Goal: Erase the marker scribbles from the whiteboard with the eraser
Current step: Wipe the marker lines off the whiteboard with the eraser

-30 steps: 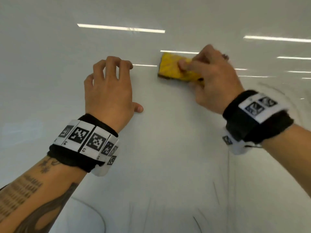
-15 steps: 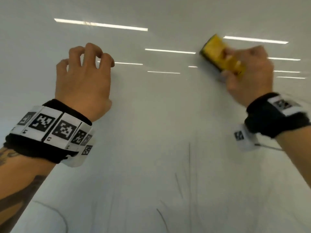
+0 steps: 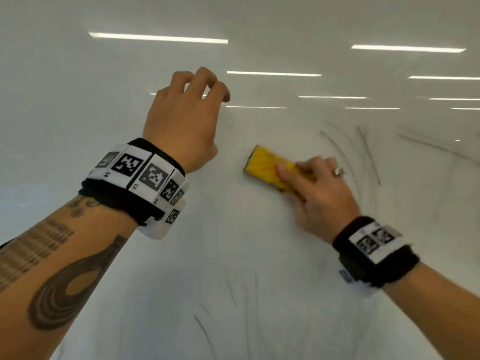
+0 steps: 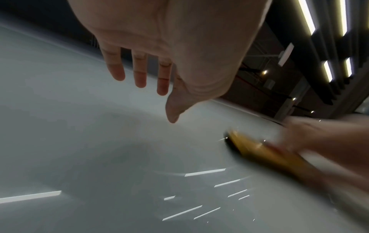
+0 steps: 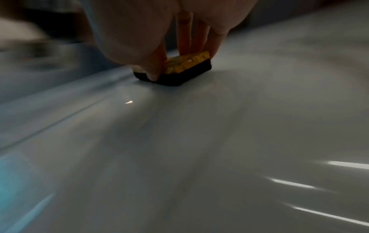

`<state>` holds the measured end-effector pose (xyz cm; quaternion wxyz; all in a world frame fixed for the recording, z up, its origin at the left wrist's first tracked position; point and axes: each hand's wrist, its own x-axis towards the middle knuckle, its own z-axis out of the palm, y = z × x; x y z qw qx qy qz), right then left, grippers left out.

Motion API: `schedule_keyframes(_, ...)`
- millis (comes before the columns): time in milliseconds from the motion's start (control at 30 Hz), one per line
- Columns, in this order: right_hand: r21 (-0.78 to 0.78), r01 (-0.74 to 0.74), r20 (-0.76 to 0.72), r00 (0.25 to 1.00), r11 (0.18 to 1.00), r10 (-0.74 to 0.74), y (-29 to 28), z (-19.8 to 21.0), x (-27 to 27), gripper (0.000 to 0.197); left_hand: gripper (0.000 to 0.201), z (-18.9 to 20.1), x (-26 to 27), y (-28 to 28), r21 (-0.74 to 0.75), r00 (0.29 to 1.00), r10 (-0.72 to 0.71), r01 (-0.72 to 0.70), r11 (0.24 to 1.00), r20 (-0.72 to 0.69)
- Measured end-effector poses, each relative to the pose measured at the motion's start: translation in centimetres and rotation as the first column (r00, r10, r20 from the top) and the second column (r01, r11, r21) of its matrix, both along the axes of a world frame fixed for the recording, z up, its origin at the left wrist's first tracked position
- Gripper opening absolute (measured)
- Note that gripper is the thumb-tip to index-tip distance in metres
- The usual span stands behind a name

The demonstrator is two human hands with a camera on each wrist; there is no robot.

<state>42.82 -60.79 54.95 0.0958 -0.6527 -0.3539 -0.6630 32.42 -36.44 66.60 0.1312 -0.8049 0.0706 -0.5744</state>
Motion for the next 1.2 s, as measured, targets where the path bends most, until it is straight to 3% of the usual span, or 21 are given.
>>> schedule_keyframes(33, 0.14, 0.065, 0.01, 0.998, 0.988, -0.067, -3.0, 4.3, 1.0, 0.043, 0.061, -0.1, 0.0, 0.1, -0.004, 1.0, 0.015, -0.015, 1.0, 0.0)
schedule_keyframes(100, 0.402, 0.17, -0.111, 0.984, 0.9, -0.137, -7.9, 10.5, 2.2, 0.049, 0.058, -0.6, 0.1, 0.4, 0.008, 0.998, 0.063, -0.063, 0.998, -0.003)
schedule_keyframes(167, 0.53, 0.147, -0.189, 0.981, 0.835, -0.053, -9.0, 11.2, 2.6, 0.047, 0.056, -1.0, 0.2, 0.4, 0.047, 0.995, 0.104, -0.103, 0.994, -0.005)
schedule_keyframes(233, 0.448, 0.074, -0.09, 0.995, 0.891, -0.037, -6.2, 7.4, 2.2, 0.045, 0.054, -1.0, 0.2, -0.2, 0.065, 0.993, 0.115, -0.115, 0.991, 0.01)
schedule_keyframes(333, 0.104, -0.059, -0.067, 0.996, 0.993, 0.067, -0.9, -4.3, 0.7, 0.051, 0.051, -0.5, 0.7, -2.6, 0.053, 0.997, 0.064, -0.066, 0.996, 0.03)
schedule_keyframes(400, -0.119, -0.068, -0.101, 0.993, 0.991, 0.056, 0.3, -10.4, -1.0, 0.051, 0.049, -0.5, 1.2, -5.0, 0.053, 1.0, 0.011, -0.012, 0.999, 0.02)
schedule_keyframes(433, -0.195, -0.075, -0.124, 0.991, 0.978, 0.051, -0.2, -11.6, -1.2, 0.05, 0.05, -0.6, 1.6, -5.9, 0.056, 1.0, -0.008, 0.007, 0.998, 0.005)
schedule_keyframes(500, -0.222, -0.103, -0.144, 0.987, 0.97, 0.072, -2.8, -9.3, -0.3, 0.045, 0.053, -0.9, 2.4, -7.3, 0.066, 0.999, -0.013, 0.015, 0.998, -0.031)
schedule_keyframes(533, -0.156, -0.101, -0.137, 0.987, 0.983, 0.08, -4.5, -6.9, 0.6, 0.042, 0.056, -1.1, 2.8, -7.6, 0.069, 0.999, 0.0, 0.004, 0.998, -0.052)
schedule_keyframes(600, 0.085, -0.053, -0.062, 0.996, 0.995, 0.059, -8.6, -1.0, 2.5, 0.043, 0.064, -1.6, 3.5, -7.9, 0.064, 0.995, 0.035, -0.029, 0.998, -0.097)
schedule_keyframes(667, 0.342, 0.016, -0.062, 0.998, 0.94, 0.006, -13.0, 4.8, 3.8, 0.047, 0.067, -2.0, 3.9, -7.9, 0.047, 0.992, 0.057, -0.053, 0.998, -0.109)
schedule_keyframes(767, 0.552, 0.014, -0.138, 0.988, 0.834, 0.075, -15.3, 7.7, 4.5, 0.048, 0.066, -1.7, 4.1, -8.2, 0.031, 0.991, 0.06, -0.057, 0.998, -0.121)
schedule_keyframes(867, 0.432, -0.061, -0.059, 0.994, 0.9, 0.096, -10.6, 1.8, 3.8, 0.046, 0.065, -1.9, 4.2, -8.5, 0.001, 0.991, 0.065, -0.065, 0.998, -0.115)
schedule_keyframes(933, 0.161, -0.096, -0.083, 0.99, 0.982, 0.11, -6.8, -6.4, 2.4, 0.049, 0.066, -2.5, 4.4, -8.6, -0.013, 0.994, 0.054, -0.055, 0.998, -0.1)
schedule_keyframes(1000, -0.124, -0.082, -0.116, 0.991, 0.989, 0.068, -5.1, -13.6, 0.3, 0.047, 0.066, -3.0, 4.5, -8.6, -0.019, 0.995, 0.043, -0.045, 0.999, -0.089)
schedule_keyframes(1033, -0.219, -0.082, -0.137, 0.989, 0.972, 0.053, -5.4, -15.2, 0.0, 0.046, 0.066, -3.1, 4.5, -8.6, -0.019, 0.995, 0.044, -0.046, 0.999, -0.089)
schedule_keyframes(1100, -0.258, -0.094, -0.142, 0.988, 0.961, 0.059, -7.7, -13.1, 1.1, 0.047, 0.066, -3.0, 4.4, -8.4, -0.014, 0.996, 0.049, -0.05, 0.999, -0.081)
schedule_keyframes(1200, 0.047, -0.029, -0.059, 0.998, 0.998, 0.032, -13.2, -4.5, 3.7, 0.046, 0.066, -2.9, 4.7, -8.1, 0.004, 0.997, 0.031, -0.031, 1.0, -0.076)
